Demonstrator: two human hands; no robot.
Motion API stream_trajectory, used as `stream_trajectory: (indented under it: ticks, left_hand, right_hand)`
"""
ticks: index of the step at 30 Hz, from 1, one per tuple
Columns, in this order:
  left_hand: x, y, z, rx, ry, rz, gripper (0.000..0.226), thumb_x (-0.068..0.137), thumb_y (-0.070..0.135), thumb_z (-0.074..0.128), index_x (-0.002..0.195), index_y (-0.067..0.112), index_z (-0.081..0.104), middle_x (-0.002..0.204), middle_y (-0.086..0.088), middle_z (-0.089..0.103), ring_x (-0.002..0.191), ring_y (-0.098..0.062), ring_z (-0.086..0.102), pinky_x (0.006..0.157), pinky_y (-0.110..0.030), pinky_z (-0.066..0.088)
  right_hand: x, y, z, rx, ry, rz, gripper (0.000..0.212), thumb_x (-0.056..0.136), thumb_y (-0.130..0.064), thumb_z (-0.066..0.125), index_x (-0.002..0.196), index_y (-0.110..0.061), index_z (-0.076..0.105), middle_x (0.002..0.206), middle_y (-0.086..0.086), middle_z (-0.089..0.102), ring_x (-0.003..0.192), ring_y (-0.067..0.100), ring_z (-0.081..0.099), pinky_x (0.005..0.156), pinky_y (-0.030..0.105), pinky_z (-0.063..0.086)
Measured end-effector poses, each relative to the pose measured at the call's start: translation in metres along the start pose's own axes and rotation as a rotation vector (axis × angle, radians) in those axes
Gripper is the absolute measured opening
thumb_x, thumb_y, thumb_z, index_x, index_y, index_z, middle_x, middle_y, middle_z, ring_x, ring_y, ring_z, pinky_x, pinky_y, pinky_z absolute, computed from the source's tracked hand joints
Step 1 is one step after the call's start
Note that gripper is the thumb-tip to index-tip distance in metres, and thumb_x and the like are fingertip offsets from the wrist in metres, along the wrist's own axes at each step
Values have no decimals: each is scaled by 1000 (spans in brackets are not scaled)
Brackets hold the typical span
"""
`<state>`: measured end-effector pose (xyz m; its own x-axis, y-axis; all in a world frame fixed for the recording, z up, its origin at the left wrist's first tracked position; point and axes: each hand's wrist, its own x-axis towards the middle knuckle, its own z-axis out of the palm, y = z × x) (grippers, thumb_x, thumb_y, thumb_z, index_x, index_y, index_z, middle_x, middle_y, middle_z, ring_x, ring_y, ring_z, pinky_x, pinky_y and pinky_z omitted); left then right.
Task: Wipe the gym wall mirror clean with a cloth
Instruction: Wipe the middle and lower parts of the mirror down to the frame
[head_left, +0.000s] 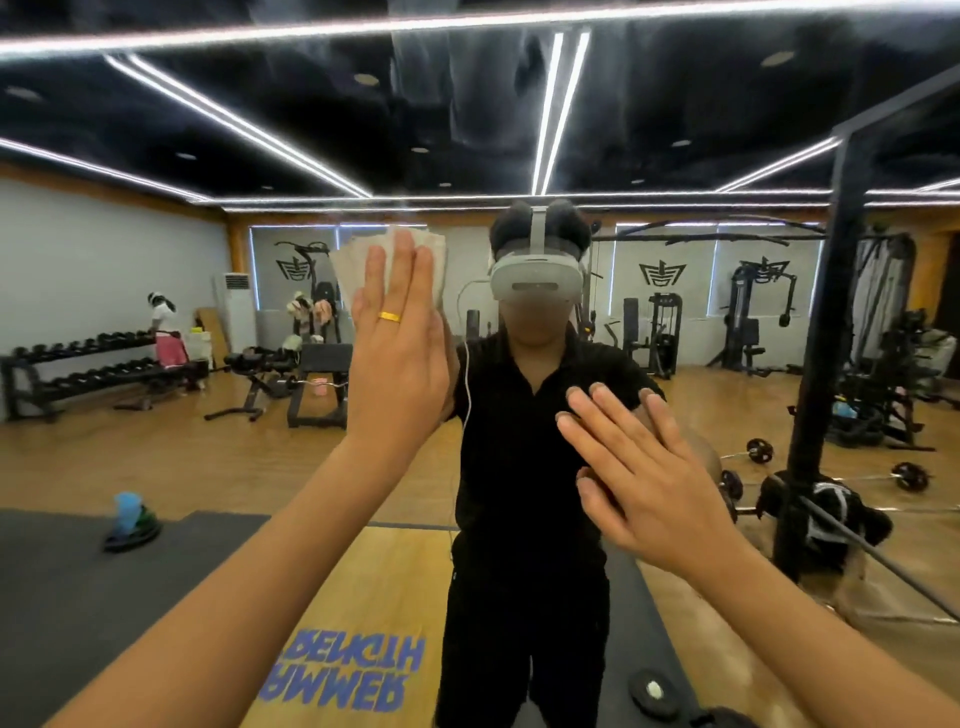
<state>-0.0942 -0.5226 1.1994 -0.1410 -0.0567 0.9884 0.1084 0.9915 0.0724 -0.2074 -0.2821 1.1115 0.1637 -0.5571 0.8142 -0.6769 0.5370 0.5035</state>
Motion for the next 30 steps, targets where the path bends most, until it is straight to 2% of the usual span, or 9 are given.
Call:
stream_trajectory:
  ticks: [5, 15, 18, 21, 25, 30]
  left_hand:
    - [-2, 1, 8, 65, -13, -24, 57, 109, 20, 31, 164, 9, 20, 173, -9, 11, 160, -28, 2, 126, -59, 20]
    - [132, 11, 4, 124, 57, 33, 58, 107, 22, 26, 164, 9, 21, 172, -12, 15, 159, -34, 10, 121, -53, 34]
    - [121, 13, 12, 83, 118, 22, 57, 107, 20, 28, 163, 8, 24, 171, -13, 18, 158, -35, 13, 121, -55, 34]
    - [73, 19, 18, 41, 93, 17, 56, 109, 20, 29, 163, 10, 21, 172, -9, 16, 159, -32, 10, 116, -58, 39]
    - [7, 23, 15, 60, 33, 11, 55, 110, 21, 29, 162, 5, 21, 171, -13, 19, 159, -35, 10, 123, -60, 28]
    - [95, 17, 9, 110, 53, -4, 57, 109, 21, 29, 164, 7, 21, 172, -10, 17, 158, -34, 10, 124, -56, 27]
  right_hand:
    - [-2, 1, 10, -23, 14, -5, 61, 101, -34, 54, 157, -13, 41, 166, 9, 31, 156, 26, 26, 123, 57, 26]
    - [-9, 1, 9, -21, 31, 10, 62, 99, -31, 56, 156, -13, 42, 165, 9, 34, 155, 26, 29, 121, 57, 30]
    - [-9, 0, 9, -22, 44, 10, 63, 97, -30, 59, 156, -14, 43, 165, 9, 35, 154, 26, 30, 121, 57, 30]
    - [-6, 1, 12, -33, 54, 9, 64, 96, -30, 61, 155, -13, 43, 165, 9, 35, 154, 27, 31, 123, 56, 28]
    - [-8, 5, 10, -41, 52, 7, 64, 96, -30, 61, 155, -13, 44, 165, 9, 35, 154, 27, 31, 124, 55, 26]
    - [-7, 0, 14, -34, 54, -1, 64, 96, -30, 60, 155, -13, 44, 165, 10, 35, 154, 28, 32, 124, 56, 26]
